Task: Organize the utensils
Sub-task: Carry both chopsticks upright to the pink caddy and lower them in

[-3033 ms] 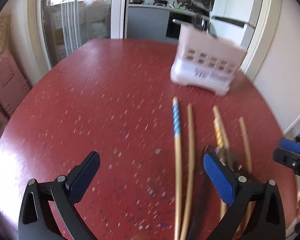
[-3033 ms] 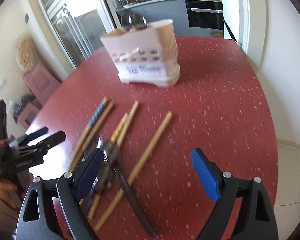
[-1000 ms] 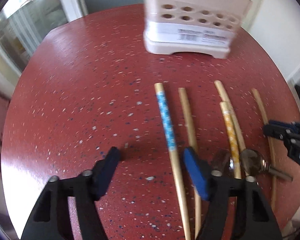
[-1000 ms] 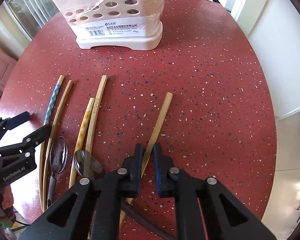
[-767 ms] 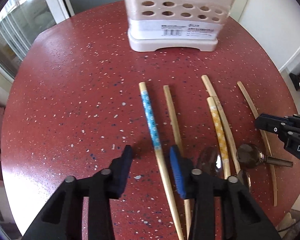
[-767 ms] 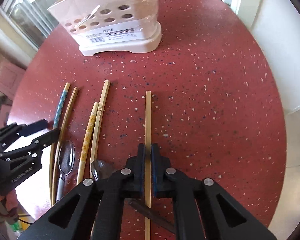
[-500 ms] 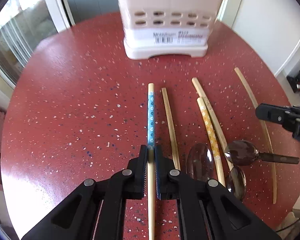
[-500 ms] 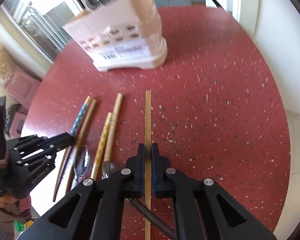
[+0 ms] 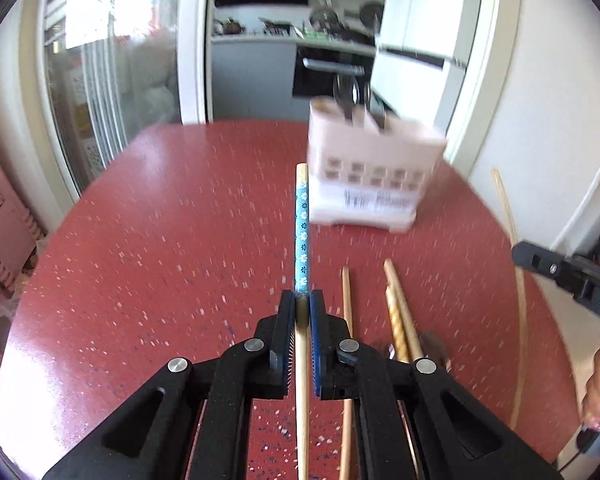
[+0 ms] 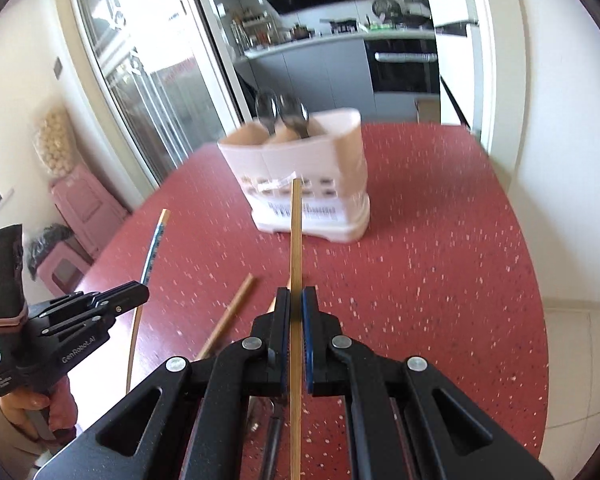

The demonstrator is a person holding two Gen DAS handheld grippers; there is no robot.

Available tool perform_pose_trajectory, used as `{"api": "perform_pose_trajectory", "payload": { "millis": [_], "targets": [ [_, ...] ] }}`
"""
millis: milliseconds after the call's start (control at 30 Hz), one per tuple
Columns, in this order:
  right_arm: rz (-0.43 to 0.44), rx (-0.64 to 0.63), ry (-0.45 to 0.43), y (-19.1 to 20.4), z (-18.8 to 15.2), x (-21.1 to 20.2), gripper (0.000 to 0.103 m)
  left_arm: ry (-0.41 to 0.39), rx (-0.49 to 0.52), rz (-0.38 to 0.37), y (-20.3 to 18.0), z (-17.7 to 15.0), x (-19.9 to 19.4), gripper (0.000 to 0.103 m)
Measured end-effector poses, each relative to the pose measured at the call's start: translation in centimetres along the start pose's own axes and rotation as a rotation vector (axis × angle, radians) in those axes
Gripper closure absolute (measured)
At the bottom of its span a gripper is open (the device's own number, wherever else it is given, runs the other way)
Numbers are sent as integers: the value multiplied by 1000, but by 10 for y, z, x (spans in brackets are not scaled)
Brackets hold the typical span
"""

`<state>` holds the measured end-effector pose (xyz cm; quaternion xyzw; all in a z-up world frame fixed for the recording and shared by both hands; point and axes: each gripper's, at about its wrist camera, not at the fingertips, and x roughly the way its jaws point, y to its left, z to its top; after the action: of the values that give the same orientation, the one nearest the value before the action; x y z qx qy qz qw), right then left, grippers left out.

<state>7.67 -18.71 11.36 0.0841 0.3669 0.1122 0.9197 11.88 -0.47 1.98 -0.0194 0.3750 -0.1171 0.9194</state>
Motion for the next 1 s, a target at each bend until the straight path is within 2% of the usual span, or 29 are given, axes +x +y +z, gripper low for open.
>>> {"api": "perform_pose_trajectory", "payload": {
  "millis": [167,467,700,1000],
  "targets": [
    [11,1,-82,0,17,-18,97,-101,-49,-24,3,22,-28,66],
    [24,0,-180,-2,59,-38,97,-238,-74,-51,2,69,-54,66],
    [29,-8,-251,-6,102,-34,97,-309,-70,-55,-4,114,-40,66],
    [42,-5,-350,-13,167,-2,97,-387,-78,-59,-12,173,0,66]
  ]
}}
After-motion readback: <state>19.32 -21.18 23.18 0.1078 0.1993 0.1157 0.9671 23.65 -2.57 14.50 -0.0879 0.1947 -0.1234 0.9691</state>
